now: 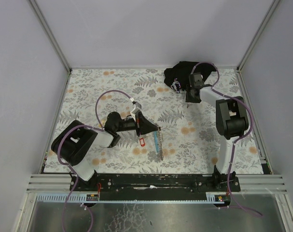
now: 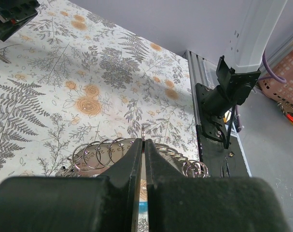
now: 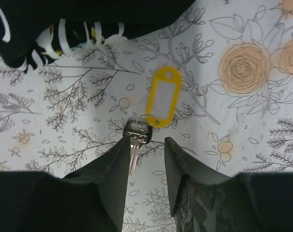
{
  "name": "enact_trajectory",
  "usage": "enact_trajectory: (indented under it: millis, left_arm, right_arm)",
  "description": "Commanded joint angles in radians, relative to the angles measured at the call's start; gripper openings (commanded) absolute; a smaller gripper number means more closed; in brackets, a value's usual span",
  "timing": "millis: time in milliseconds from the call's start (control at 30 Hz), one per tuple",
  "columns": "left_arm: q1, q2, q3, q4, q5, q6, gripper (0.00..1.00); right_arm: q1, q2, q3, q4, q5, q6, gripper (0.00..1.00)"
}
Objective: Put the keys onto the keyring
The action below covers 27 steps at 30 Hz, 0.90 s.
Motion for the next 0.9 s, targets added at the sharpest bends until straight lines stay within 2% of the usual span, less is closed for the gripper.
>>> enact_trajectory:
  millis: [0,367,600,867]
  left_arm:
    - [0.010,0.006,-0.003,0.092,-0.010,-0.013,0.00]
    - [0.012,0.013,0.005,0.099,0.000,-0.025,0.00]
    - [0.012,0.020,0.006,0.093,0.001,-0.025,0.00]
    - [0.014,0.035,0.015,0.103,0.008,-0.038,0.00]
  right_arm:
    - [0.007,0.005,0.053,0.044,0.099,0.075,0.41]
    - [0.007,0.072,0.103,0.060,0.081,0.100,0.40]
    - [0.007,0.077,0.078,0.011,0.066,0.111,0.20]
    - [0.016,-0.078,-0.152,0.031,-0.048,0.091,0.05]
